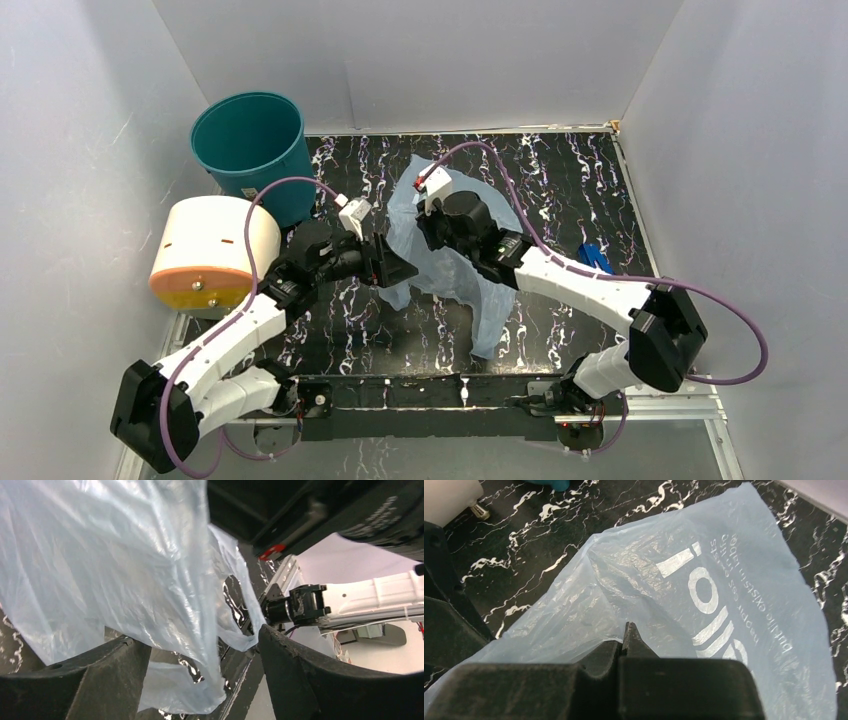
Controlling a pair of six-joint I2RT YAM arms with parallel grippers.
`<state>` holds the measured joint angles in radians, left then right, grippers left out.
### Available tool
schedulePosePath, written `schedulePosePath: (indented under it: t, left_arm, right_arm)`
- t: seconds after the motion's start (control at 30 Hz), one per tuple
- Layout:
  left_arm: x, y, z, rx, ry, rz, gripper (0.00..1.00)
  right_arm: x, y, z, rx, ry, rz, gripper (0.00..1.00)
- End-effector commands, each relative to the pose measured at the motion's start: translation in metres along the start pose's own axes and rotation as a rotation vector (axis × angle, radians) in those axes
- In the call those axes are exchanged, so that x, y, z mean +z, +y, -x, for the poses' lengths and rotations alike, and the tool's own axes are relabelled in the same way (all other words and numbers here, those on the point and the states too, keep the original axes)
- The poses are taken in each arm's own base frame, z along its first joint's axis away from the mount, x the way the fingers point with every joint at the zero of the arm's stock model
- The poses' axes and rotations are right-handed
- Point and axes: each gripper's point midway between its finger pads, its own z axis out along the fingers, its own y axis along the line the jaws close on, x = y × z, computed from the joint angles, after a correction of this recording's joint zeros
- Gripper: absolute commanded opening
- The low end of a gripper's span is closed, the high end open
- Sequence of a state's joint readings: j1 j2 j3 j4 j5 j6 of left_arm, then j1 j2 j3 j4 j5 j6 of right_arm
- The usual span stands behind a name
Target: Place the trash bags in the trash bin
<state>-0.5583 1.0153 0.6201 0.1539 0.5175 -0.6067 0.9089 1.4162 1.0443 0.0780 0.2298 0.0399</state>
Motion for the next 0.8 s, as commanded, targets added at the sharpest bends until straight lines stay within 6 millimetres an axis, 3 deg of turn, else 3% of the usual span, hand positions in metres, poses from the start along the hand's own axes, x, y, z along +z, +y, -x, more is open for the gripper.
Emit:
schedulePosePath:
  t: [0.0,0.1,0.3,0.67,0.77]
  left_arm:
    - [-0.001,-0.028,0.021,0.072,-0.062,-0.126,0.76]
    - [0.004,-0.023,0.005,0.088,0.032,-0.138,0.76]
    - [0.007,-0.034,-0.009,0.043,0.053,-0.268,0.78]
    - [0.017,-0.039,0.023,0.101,-0.05,-0.243,0.79]
    - [0.019,-0.04,0.021,0.113,-0.031,-0.26,0.8]
  right_arm:
    - [0.001,0.005,0.013,0.12,0.019,0.014,0.0]
    - [0.001,0.001,0.016,0.169,0.046,0.013,0.0]
    - [0.009,-0.019,0.017,0.324,0.148,0.047,0.0]
    - [0.012,-0.009,0.012,0.423,0.199,0.143,0.0]
    - [0.012,-0.007,0.015,0.437,0.202,0.153,0.0]
